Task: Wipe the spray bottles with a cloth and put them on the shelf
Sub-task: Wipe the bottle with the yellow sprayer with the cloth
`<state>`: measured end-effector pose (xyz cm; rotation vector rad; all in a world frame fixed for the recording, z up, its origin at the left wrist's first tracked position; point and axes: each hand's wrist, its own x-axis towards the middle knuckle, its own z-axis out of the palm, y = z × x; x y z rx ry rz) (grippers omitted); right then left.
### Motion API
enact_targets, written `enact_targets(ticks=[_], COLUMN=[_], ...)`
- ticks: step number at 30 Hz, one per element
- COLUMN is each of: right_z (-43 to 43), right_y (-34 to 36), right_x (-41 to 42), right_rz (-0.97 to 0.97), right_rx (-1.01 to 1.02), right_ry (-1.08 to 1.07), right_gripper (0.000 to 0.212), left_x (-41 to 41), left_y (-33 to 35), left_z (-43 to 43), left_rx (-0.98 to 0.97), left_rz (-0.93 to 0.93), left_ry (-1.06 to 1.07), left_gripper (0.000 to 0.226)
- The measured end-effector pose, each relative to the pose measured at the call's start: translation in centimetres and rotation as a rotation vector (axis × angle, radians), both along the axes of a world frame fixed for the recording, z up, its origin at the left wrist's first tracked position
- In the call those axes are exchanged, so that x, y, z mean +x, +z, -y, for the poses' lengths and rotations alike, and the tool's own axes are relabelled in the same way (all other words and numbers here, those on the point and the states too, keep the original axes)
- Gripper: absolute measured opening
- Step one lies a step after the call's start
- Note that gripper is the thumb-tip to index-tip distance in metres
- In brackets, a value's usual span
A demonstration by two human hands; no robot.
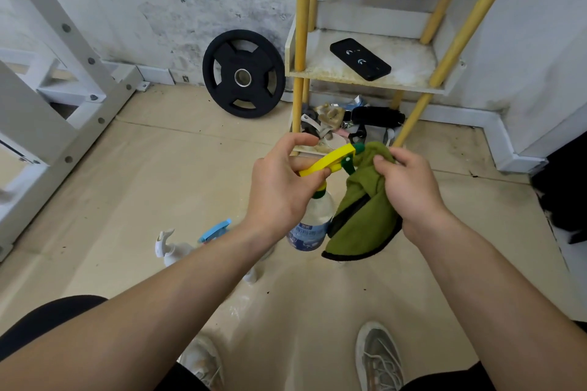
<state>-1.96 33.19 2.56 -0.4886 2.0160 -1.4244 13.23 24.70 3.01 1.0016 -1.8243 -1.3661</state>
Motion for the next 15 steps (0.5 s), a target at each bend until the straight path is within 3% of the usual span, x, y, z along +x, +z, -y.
enact_targets(ticks=[4,11,15], right_z=[-0.1,-0.5,-0.4], right_y=[-0.5,0.1,0.4], right_x=[0.0,0.4,0.6], right_rz=[0.219,0.521,0.629], right_rx=[0.005,-0.247,-0.329], right_ry=[0.085,0.08,0.062], right_gripper=[0.021,0.026,0.029], left_x=[0.2,0.1,0.0], left_y=[0.3,0.6,0.0], left_z=[0.7,2.0,1.4], left_rx=[0.036,0.036,0.05], left_rz=[-0.08,-0.113,-0.078], left_ry=[0.006,0.022,-0.02], left_gripper=[0.031,0.023,0.007])
